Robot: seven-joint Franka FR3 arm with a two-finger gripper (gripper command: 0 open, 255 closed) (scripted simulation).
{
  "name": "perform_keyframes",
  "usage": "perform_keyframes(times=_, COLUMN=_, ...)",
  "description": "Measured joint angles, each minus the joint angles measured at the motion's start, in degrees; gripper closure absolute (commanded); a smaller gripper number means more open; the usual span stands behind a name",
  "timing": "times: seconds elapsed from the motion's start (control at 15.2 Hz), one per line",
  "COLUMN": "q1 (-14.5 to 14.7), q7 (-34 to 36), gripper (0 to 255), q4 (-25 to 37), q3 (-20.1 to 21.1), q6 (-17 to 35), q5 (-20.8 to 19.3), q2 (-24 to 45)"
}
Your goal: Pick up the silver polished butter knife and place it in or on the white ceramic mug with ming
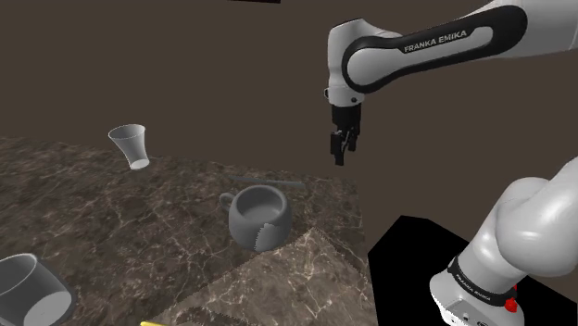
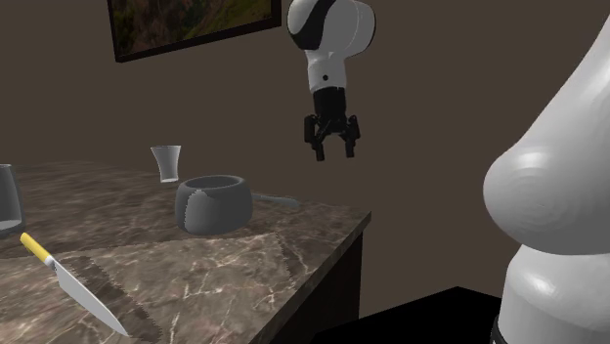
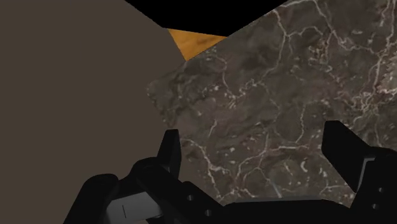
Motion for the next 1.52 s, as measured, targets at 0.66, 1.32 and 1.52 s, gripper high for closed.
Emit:
perform_keyframes(times=0.66, q1=3.3, q7=-5.6, gripper=0, q4=15.3, q3=3.5, q6=7.3, q5=-4.4, q2=20.5)
perform_keyframes(times=1.32, q1=6.7, q7=-9.2, gripper=0, q4=29.0, q3=5.7, q6=10.1, q5=-9.3, q2=35.4)
perform_keyframes(times=1.52, q1=6.6, q7=-9.2, gripper=0, q4=27.2, q3=5.6, q6=12.3, q5=-9.5, q2=35.8)
